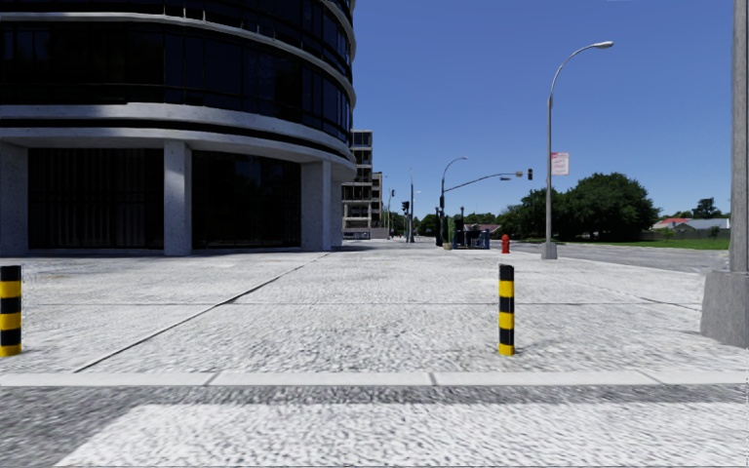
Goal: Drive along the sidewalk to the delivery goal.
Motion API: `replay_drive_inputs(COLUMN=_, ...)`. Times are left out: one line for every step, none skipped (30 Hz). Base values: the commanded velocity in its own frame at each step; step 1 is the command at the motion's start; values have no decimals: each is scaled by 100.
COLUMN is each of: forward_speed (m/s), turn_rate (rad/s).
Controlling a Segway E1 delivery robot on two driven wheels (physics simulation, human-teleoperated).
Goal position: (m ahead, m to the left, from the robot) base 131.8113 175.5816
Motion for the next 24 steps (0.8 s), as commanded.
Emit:
replay_drive_inputs(forward_speed=200, turn_rate=0)
replay_drive_inputs(forward_speed=200, turn_rate=0)
replay_drive_inputs(forward_speed=200, turn_rate=0)
replay_drive_inputs(forward_speed=200, turn_rate=0)
replay_drive_inputs(forward_speed=200, turn_rate=0)
replay_drive_inputs(forward_speed=200, turn_rate=0)
replay_drive_inputs(forward_speed=200, turn_rate=0)
replay_drive_inputs(forward_speed=200, turn_rate=0)
replay_drive_inputs(forward_speed=200, turn_rate=0)
replay_drive_inputs(forward_speed=200, turn_rate=0)
replay_drive_inputs(forward_speed=200, turn_rate=0)
replay_drive_inputs(forward_speed=200, turn_rate=0)
replay_drive_inputs(forward_speed=200, turn_rate=0)
replay_drive_inputs(forward_speed=200, turn_rate=0)
replay_drive_inputs(forward_speed=200, turn_rate=0)
replay_drive_inputs(forward_speed=200, turn_rate=0)
replay_drive_inputs(forward_speed=200, turn_rate=0)
replay_drive_inputs(forward_speed=200, turn_rate=0)
replay_drive_inputs(forward_speed=200, turn_rate=0)
replay_drive_inputs(forward_speed=200, turn_rate=0)
replay_drive_inputs(forward_speed=200, turn_rate=0)
replay_drive_inputs(forward_speed=200, turn_rate=0)
replay_drive_inputs(forward_speed=191, turn_rate=0)
replay_drive_inputs(forward_speed=184, turn_rate=0)
